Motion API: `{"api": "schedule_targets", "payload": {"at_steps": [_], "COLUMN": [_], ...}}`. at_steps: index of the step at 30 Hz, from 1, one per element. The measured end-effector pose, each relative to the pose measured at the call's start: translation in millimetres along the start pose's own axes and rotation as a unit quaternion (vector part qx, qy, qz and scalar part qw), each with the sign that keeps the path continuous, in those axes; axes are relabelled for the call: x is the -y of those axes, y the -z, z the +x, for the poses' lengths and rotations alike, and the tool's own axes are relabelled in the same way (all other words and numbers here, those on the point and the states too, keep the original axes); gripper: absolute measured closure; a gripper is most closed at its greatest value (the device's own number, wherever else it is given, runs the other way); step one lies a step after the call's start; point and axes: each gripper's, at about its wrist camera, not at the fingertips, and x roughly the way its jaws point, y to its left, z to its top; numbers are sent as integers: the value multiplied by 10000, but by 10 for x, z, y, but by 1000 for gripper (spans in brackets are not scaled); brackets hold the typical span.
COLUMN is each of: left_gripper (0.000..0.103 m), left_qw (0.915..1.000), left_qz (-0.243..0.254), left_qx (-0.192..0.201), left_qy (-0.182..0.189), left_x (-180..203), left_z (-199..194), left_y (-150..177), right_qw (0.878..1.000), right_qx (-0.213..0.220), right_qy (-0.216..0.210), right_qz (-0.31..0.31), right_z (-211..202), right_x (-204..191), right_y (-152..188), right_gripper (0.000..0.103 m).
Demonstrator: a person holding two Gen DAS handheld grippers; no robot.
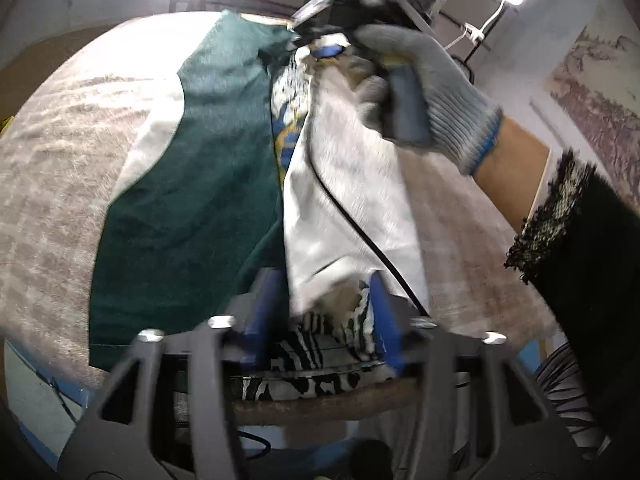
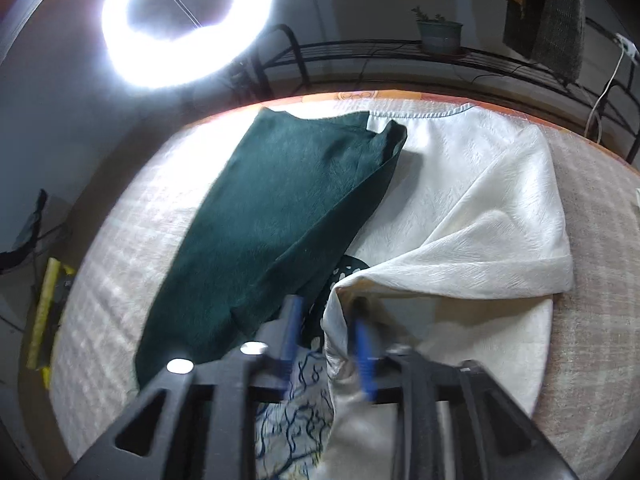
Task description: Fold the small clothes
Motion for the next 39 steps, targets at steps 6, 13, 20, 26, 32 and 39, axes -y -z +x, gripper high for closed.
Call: {"api": "schedule_targets", "payload": {"at_steps": [6, 13, 20, 26, 32, 39], "left_gripper": [50, 48, 48, 48, 48, 48], "left_qw": [9993, 9981, 9952, 9956, 9945, 9946], "left_qz": [102, -64, -666, -633, -775, -759], "left_qx": [362, 583, 688, 651, 696, 708], "left_qy": [83, -197, -215, -234, -57, 84], "left_x": [-23, -445, -761, -778, -840, -824], "left_z": [-405, -688, -648, -624, -646, -661], "left_y": [-101, -311, -412, -389, -417, -438], "right_qw": [9912, 9651, 9773, 9855, 9926, 9958], "right_qx": [744, 922, 578, 323, 395, 571], "right_qy": [-509, -156, -42, 165, 469, 246], "right_qz": [971, 2446, 2036, 1657, 1048, 677], "right_z": [-582, -644, -321, -162, -340, -425], "right_x": [698, 1740, 1678, 1586, 1320, 881], "right_y": [-165, -91, -149, -235, -437, -899], "right_gripper": [53, 53, 56, 101, 103, 103]}}
